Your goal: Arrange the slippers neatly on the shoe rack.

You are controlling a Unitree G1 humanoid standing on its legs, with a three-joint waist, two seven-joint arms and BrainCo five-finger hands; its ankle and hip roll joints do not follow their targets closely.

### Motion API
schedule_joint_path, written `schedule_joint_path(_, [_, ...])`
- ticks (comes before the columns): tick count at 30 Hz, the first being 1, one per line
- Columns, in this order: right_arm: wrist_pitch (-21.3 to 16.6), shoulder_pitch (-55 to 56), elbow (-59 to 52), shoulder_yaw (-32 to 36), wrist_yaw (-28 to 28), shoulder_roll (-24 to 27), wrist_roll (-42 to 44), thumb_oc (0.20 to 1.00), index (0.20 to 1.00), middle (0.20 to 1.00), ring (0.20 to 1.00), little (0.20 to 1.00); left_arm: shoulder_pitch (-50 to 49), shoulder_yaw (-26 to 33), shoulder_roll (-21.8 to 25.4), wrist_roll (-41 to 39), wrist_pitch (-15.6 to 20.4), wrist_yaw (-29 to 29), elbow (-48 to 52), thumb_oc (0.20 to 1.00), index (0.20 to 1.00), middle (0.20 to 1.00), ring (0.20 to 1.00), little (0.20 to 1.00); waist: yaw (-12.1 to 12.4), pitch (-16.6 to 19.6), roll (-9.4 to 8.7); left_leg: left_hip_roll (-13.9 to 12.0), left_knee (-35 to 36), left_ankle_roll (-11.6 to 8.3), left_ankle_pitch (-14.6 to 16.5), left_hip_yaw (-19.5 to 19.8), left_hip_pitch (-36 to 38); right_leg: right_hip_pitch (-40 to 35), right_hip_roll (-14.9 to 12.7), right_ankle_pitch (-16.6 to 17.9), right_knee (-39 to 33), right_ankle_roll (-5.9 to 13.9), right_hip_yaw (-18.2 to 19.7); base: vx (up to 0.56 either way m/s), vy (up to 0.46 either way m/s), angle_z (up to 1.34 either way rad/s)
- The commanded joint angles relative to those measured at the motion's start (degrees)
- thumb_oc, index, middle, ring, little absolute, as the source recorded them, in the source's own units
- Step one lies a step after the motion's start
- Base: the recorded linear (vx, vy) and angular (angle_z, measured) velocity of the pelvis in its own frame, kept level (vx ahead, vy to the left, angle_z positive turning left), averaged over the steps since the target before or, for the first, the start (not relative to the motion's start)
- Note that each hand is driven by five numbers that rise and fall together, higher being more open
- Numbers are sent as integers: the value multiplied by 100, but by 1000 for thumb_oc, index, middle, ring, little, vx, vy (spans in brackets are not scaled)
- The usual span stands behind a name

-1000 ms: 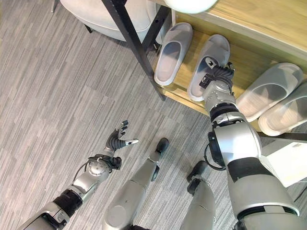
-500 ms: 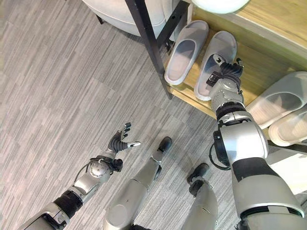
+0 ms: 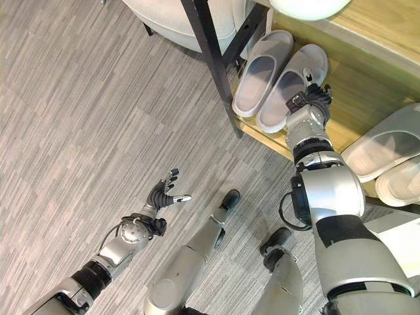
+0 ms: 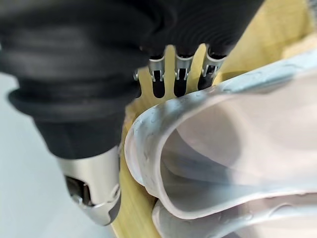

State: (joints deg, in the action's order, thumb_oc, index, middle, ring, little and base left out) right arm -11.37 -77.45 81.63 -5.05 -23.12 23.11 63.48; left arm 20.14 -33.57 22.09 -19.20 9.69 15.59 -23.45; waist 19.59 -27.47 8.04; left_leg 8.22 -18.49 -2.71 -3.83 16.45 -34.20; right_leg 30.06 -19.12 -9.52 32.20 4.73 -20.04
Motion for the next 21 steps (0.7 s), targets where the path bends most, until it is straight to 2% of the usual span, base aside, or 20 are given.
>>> schedule_joint_path(1, [55,175,-568,87,201,-296,-401,1000,1000,1000,1000,1000,95,50,256,-84,188,-23,9,1000,1000,1000,1000,1000,183,-39,-162,-154,-619,166,1016,-325,13,-1040,-166,110,-758,420,476,-20,8,-6])
schedule_joint_path(4, [247,347,-692,-242,3,-399,-1318,1000,1000,1000,1000,1000,82,158,235,-75,178,66,-163,1000,1000,1000,1000,1000,35,-4,-284,-249,-490,136,979,-398,205,-1162,-102,198,-945,414,528,-61,35,-19])
schedule_joint_path(5, [355,569,-901,-446,-174,-499,-1937,1000,1000,1000,1000,1000,21,270,240,-49,167,168,-214,1000,1000,1000,1000,1000,-88,21,-357,-306,-346,131,758,-475,281,-1218,-80,418,-1141,375,525,-138,64,-35])
schedule_joint_path(6, [436,833,-1103,-583,-275,-644,-2432,1000,1000,1000,1000,1000,-54,429,205,-57,142,269,-305,1000,1000,1000,1000,1000,-226,107,-471,-372,-196,110,706,-541,429,-1321,-45,511,-1322,381,556,-130,69,-35])
schedule_joint_path(8, [478,1089,-1249,-598,-321,-788,-2695,1000,1000,1000,1000,1000,-124,542,172,-45,123,335,-414,1000,1000,1000,1000,1000,-334,185,-548,-433,-62,94,671,-606,601,-1445,-9,593,-1503,385,578,-5,16,-41])
schedule_joint_path(9, [588,1463,-1296,-667,-254,-932,-3009,1000,1000,1000,1000,1000,-217,705,141,-41,113,363,-560,1000,1000,1000,1000,1000,-468,358,-638,-533,184,52,598,-682,876,-1652,23,710,-1791,413,581,9,-6,-51])
schedule_joint_path(13, [674,1850,-1379,-768,-130,-1093,-3272,1000,1000,1000,1000,1000,-277,828,119,57,89,335,-798,1000,1000,1000,1000,1000,-619,529,-736,-625,431,21,536,-769,1164,-1817,83,832,-2038,427,628,11,-4,-33])
schedule_joint_path(16, [666,2541,-1660,-796,7,-1267,-3456,1000,1000,1000,1000,1000,-424,963,57,112,36,243,-873,1000,1000,1000,1000,1000,-829,759,-835,-727,713,4,444,-927,1485,-1966,138,995,-2301,468,711,-4,-22,-35])
schedule_joint_path(19, [595,4347,-3507,-1436,608,-1385,-3894,1000,1000,1000,1000,1000,-737,1143,-49,336,-72,-132,-1062,1000,1000,1000,1000,1000,-1240,1127,-938,-870,1196,-19,286,-1176,1945,-2191,241,1239,-2693,549,862,54,-23,-43])
schedule_joint_path(20, [605,5134,-4196,-1604,933,-1200,-4134,1000,1000,1000,1000,1000,-877,1125,-27,505,-114,-377,-1069,1000,1000,1000,1000,1000,-1367,1297,-957,-914,1424,-18,218,-1254,2161,-2310,282,1340,-2865,584,878,90,-27,-53])
schedule_joint_path(21, [572,5431,-4511,-1637,1138,-1062,-4272,1000,1000,1000,1000,1000,-942,1010,8,717,-135,-603,-1084,1000,1000,1000,1000,1000,-1451,1387,-956,-945,1581,-30,172,-1315,2283,-2382,293,1393,-2984,619,872,97,-21,-43])
